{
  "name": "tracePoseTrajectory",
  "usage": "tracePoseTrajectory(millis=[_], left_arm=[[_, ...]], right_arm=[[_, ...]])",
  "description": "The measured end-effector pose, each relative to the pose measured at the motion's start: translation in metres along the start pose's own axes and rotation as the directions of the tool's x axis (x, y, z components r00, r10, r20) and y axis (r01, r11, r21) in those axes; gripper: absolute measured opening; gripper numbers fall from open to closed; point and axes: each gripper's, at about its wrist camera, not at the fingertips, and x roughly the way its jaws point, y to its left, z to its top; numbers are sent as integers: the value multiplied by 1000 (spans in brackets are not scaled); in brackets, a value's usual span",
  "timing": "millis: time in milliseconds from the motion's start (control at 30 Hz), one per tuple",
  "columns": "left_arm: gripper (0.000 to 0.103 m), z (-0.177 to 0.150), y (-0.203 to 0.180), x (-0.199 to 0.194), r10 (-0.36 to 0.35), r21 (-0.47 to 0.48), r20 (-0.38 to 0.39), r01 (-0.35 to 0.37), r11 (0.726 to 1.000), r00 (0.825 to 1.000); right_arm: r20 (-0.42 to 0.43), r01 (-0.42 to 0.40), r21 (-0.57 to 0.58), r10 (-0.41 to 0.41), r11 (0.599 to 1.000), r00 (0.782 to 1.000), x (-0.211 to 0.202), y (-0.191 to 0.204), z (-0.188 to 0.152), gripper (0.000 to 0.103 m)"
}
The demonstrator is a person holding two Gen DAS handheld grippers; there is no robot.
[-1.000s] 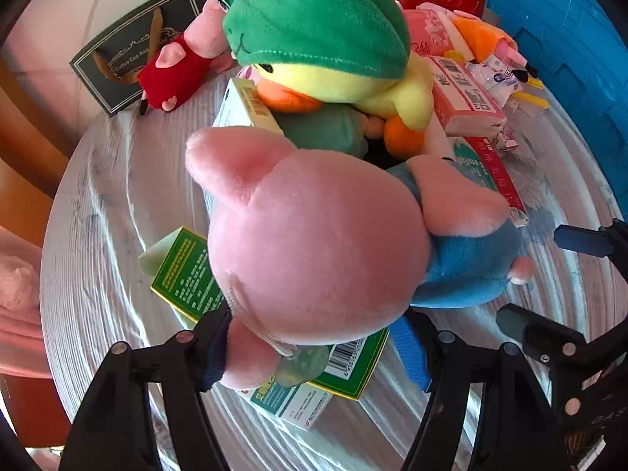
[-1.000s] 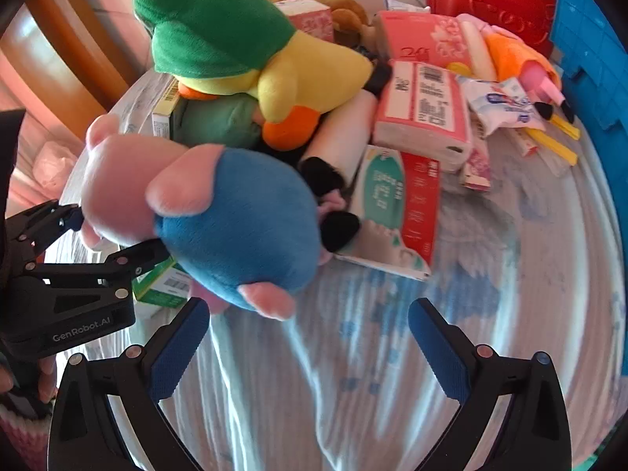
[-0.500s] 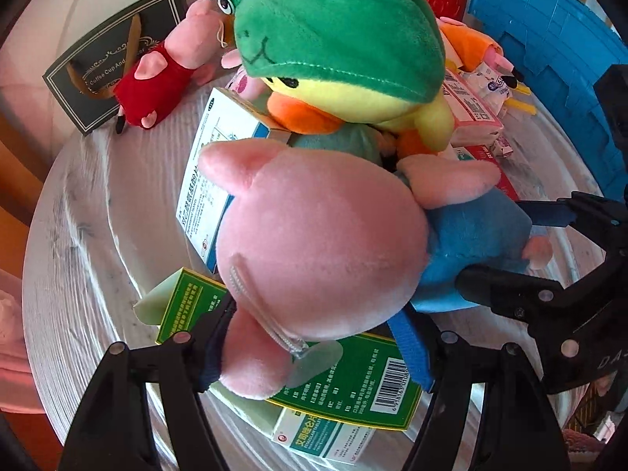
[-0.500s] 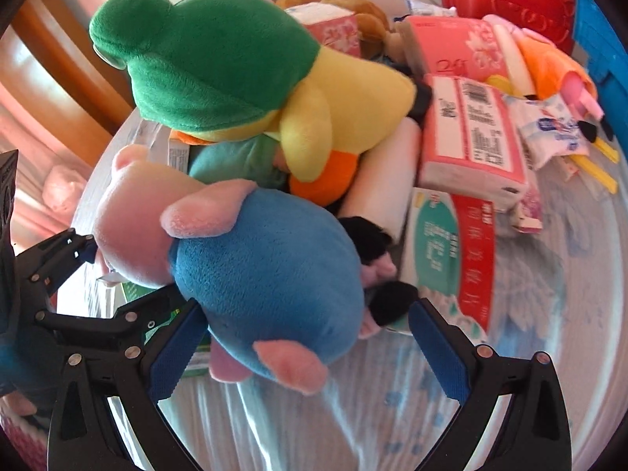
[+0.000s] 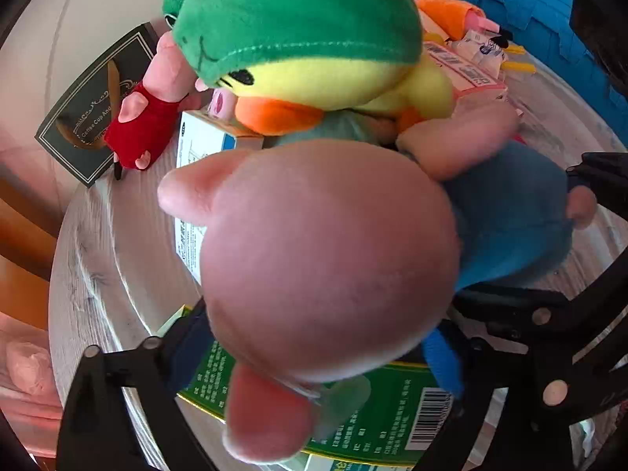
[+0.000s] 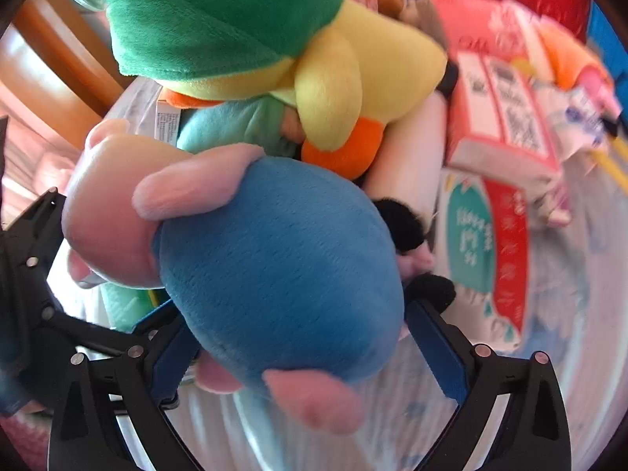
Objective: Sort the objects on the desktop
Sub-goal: 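Grasp the pink-and-blue pig plush with both grippers, then lift the pig plush off the pile with both grippers toward the blue crate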
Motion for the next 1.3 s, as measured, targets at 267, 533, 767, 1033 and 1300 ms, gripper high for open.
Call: tracePoseTrajectory(millis=[267,533,767,1033,1300], left_arm=[[61,-1,-3,-24,7,-51,82,-3,999,997],[60,3,-21,-72,7,-41,208,2,999,978],[56,12,-46,-125,-18,-21,341,27,999,940],[70,19,-64,-120,-48,-66,246,67,996,968],[77,6,-42,-85,-107,-169,122,127,977,987]], right_arm=[[105,40,-45,-36,998,994,-31,14,-6,81],[225,65,-40,-55,997,973,-88,7,-36,81],[351,86,-27,-71,996,934,-151,-17,-41,77],[309,89,71,-107,993,945,-168,-52,-55,80],[193,-12,171,-21,985,981,-135,-85,-74,100]])
